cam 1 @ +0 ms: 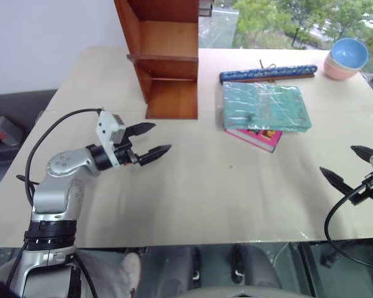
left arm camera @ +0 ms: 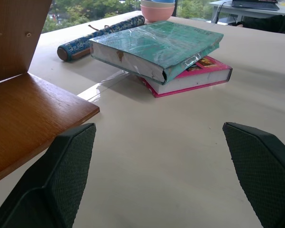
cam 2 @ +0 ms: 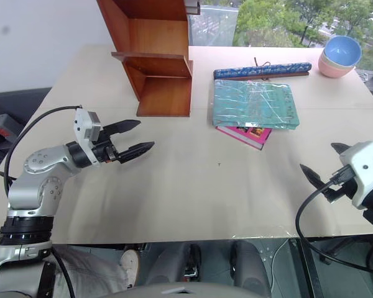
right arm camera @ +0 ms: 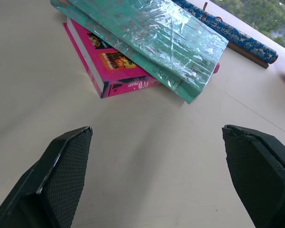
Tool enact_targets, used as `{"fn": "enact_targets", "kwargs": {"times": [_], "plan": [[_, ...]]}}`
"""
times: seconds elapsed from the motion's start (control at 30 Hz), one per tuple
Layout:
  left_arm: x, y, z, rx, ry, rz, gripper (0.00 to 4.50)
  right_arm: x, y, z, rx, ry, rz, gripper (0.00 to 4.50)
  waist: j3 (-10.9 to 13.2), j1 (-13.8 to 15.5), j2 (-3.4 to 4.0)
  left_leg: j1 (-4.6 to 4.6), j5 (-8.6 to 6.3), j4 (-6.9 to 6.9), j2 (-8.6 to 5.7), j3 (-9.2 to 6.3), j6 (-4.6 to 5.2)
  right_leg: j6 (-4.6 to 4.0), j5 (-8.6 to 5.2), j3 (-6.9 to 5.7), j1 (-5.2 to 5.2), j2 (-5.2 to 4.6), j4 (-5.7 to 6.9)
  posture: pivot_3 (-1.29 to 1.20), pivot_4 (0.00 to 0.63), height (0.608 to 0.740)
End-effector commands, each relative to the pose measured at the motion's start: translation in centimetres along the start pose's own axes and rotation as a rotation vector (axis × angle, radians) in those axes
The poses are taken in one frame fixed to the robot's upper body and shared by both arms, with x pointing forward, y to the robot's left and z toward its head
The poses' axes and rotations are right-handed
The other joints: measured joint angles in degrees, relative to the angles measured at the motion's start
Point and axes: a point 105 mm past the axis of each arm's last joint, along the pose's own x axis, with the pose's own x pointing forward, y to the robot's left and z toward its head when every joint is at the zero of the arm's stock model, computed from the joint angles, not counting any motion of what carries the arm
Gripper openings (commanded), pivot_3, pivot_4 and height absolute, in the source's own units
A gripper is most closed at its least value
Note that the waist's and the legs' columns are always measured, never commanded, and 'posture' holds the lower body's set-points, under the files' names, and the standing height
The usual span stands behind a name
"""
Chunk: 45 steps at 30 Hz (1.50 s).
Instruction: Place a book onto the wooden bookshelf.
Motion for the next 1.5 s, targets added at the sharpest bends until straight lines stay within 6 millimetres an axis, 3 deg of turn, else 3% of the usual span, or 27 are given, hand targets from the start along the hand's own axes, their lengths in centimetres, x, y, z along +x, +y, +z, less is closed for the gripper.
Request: {"fn": "enact_targets", "kwargs": {"times": [0.03,0.27,0.3,0.4,0.6,0.63,0.83,0.93,1.1,1.27,1.43,1.5], "plan": [[-0.1,-0.4,1.8,0.035,-0.031,-0.031,4.5,0.0,-0.5,1.4,-0.028,-0.026,-0.031,4.47,0.0,0.0,0.0,0.0,0.0,0.0,0.0,0.0,0.0,0.0,0.0,0.0,0.0,0.0,0.0,0.0,0.15,0.738],[0.2,-1.7,3.6,0.032,-0.064,-0.091,4.5,1.6,-2.2,0.6,0.006,0.051,-0.097,4.47,0.0,0.0,-0.01,0.01,-0.01,0.01,0.0,-0.02,-0.02,0.03,-0.04,0.05,0.0,-0.05,0.01,0.0,0.15,0.738],[0.2,-1.9,3.7,0.034,-0.064,-0.098,4.5,1.9,-2.6,0.4,0.027,0.05,-0.109,4.23,0.0,0.0,-0.01,0.0,0.0,0.0,0.0,-0.04,-0.02,-0.03,0.0,0.05,0.0,-0.04,0.01,0.0,0.15,0.738],[0.1,-2.5,4.0,0.038,-0.068,-0.114,4.5,2.8,-3.6,0.3,0.119,0.039,-0.11,3.26,0.0,-0.1,0.0,0.0,0.0,0.0,-0.01,0.05,0.0,-0.02,0.01,0.04,-0.01,-0.01,0.0,0.0,0.15,0.738],[0.7,-3.8,4.6,0.042,-0.095,-0.146,4.5,6.1,-6.1,-0.6,0.128,0.087,-0.171,0.28,0.0,-0.2,0.01,0.02,0.01,0.0,0.0,0.06,0.0,-0.01,0.0,0.04,-0.01,0.04,0.0,0.0,0.15,0.738],[0.8,-3.9,4.6,0.042,-0.099,-0.149,4.5,7.1,-6.7,-0.7,0.125,0.094,-0.19,0.03,0.0,-0.3,0.02,0.02,0.01,0.0,0.0,0.1,0.0,-0.01,0.0,0.06,-0.01,0.04,0.0,0.0,0.15,0.738],[1.4,-4.7,4.9,0.04,-0.117,-0.153,4.5,12.8,-10.1,-1.2,0.072,0.122,-0.275,0.03,0.1,-0.5,0.06,0.01,0.02,0.0,-0.02,0.19,0.01,0.02,0.03,0.12,-0.07,0.08,0.02,0.0,0.15,0.738],[1.5,-5.0,4.9,0.041,-0.116,-0.139,4.5,15.6,-10.5,-1.2,0.072,0.114,-0.256,0.03,0.1,-1.0,0.09,-0.03,0.03,-0.01,-0.03,0.21,0.01,0.21,0.15,0.14,-0.1,0.12,-0.02,0.0,0.15,0.738],[1.2,-5.1,4.5,0.042,-0.103,-0.106,4.5,17.8,-8.5,-1.3,0.118,0.08,-0.096,0.03,0.1,-1.3,0.11,-0.06,0.03,-0.23,-0.05,0.15,0.0,0.23,0.15,0.05,-0.11,0.09,-0.16,0.0,0.15,0.738],[0.9,-4.9,4.2,0.032,-0.102,-0.082,4.5,17.4,-5.7,-0.3,0.159,0.016,0.039,0.03,0.1,-1.4,0.17,-0.05,0.05,-0.48,-0.05,0.16,-0.03,0.24,0.15,0.01,-0.11,0.09,-0.35,0.0,0.15,0.738],[0.7,-4.6,3.5,0.019,-0.088,-0.061,4.5,15.5,-0.3,1.4,0.182,-0.061,0.167,0.03,0.1,-1.5,0.2,0.0,0.07,-0.54,-0.03,0.12,-0.08,0.24,0.15,-0.02,-0.08,0.07,-0.35,0.0,0.15,0.738],[0.9,-4.5,3.4,0.009,-0.084,-0.053,4.5,14.9,2.9,2.4,0.195,-0.091,0.234,0.03,0.1,-1.5,0.23,0.02,0.09,-0.54,-0.04,0.15,-0.12,0.25,0.16,0.01,-0.08,0.07,-0.31,0.0,0.15,0.738]]}}
